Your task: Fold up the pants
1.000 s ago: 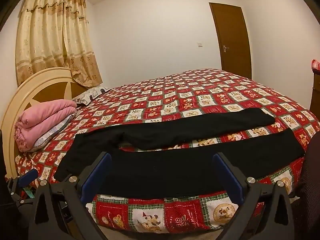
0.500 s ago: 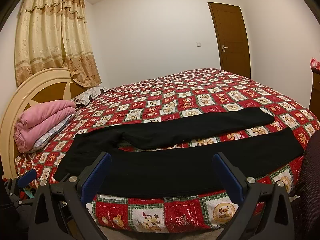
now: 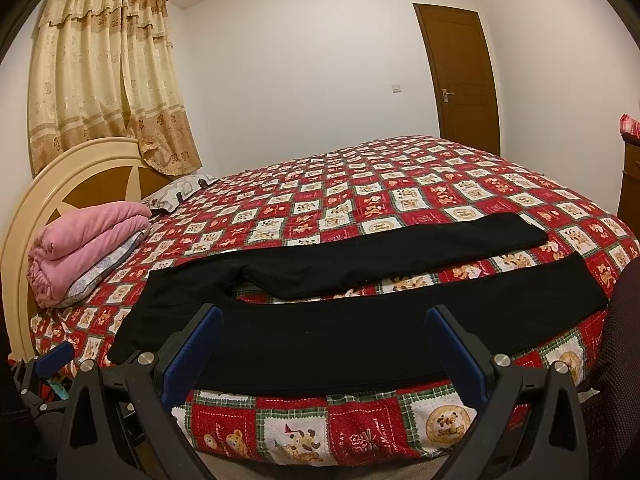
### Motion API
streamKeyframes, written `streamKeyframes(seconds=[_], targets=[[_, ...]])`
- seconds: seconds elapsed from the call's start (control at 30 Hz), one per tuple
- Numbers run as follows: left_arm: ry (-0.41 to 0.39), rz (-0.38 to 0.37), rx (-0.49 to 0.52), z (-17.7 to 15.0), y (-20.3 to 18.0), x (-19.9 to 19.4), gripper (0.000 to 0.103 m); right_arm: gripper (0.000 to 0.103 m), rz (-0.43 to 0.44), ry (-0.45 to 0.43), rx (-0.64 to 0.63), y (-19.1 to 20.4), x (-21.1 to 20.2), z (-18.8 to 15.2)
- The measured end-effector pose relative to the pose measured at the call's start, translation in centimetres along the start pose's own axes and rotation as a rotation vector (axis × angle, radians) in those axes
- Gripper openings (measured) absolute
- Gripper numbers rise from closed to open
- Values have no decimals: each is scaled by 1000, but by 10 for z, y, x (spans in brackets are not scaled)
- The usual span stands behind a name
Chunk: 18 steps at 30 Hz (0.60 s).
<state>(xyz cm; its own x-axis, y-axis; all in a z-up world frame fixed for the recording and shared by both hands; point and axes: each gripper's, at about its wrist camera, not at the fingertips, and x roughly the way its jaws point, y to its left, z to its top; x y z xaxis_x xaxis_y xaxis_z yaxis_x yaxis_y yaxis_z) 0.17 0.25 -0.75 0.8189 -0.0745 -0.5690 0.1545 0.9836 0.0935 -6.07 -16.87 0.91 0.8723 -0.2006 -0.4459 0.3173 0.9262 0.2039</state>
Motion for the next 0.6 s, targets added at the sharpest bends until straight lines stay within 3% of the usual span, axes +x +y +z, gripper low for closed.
streamKeyframes(seconds=[0.6], targets=[[4, 4, 4, -1, 1, 2, 103, 102, 0, 0, 4, -1, 0, 0]])
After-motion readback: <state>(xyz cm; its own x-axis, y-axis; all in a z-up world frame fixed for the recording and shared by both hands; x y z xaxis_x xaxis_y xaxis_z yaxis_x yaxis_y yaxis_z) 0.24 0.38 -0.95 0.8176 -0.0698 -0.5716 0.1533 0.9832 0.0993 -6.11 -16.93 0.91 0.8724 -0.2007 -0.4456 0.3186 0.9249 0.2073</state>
